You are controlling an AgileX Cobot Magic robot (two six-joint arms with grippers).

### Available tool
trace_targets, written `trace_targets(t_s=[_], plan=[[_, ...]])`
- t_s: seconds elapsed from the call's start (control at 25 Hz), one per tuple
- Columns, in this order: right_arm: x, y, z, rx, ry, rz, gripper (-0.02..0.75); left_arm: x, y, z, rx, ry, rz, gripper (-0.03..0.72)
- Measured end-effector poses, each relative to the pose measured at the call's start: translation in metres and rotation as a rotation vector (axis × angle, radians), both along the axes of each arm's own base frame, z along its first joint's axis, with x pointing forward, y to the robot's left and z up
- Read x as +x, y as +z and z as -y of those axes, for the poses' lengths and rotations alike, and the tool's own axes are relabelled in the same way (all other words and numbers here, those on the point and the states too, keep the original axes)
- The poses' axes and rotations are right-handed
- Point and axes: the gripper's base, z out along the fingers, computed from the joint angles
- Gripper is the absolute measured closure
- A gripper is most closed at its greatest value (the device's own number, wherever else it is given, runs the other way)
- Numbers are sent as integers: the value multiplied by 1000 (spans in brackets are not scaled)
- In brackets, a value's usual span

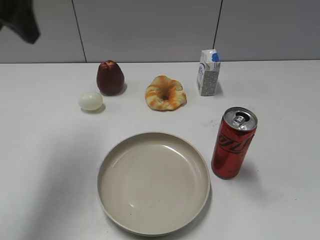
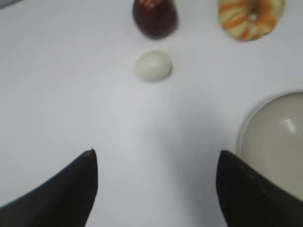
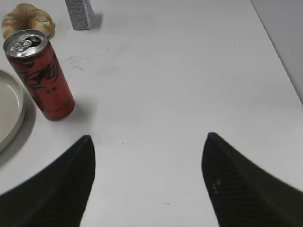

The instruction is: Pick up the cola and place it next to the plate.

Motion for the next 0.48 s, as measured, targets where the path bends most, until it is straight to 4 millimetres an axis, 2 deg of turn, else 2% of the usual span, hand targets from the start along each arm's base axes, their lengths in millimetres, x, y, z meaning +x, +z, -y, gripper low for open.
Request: trace_targets(t_s=[0.12,0.24,0.48], plan=[[0,0,0,0,0,0,202,-30,-12,-39,-11,115,-50,104],[0,0,0,0,0,0,202,-70,-20,-65,-34,199,-58,108],[0,0,0,0,0,0,202,-151,-26,-81,-93,249,139,111]])
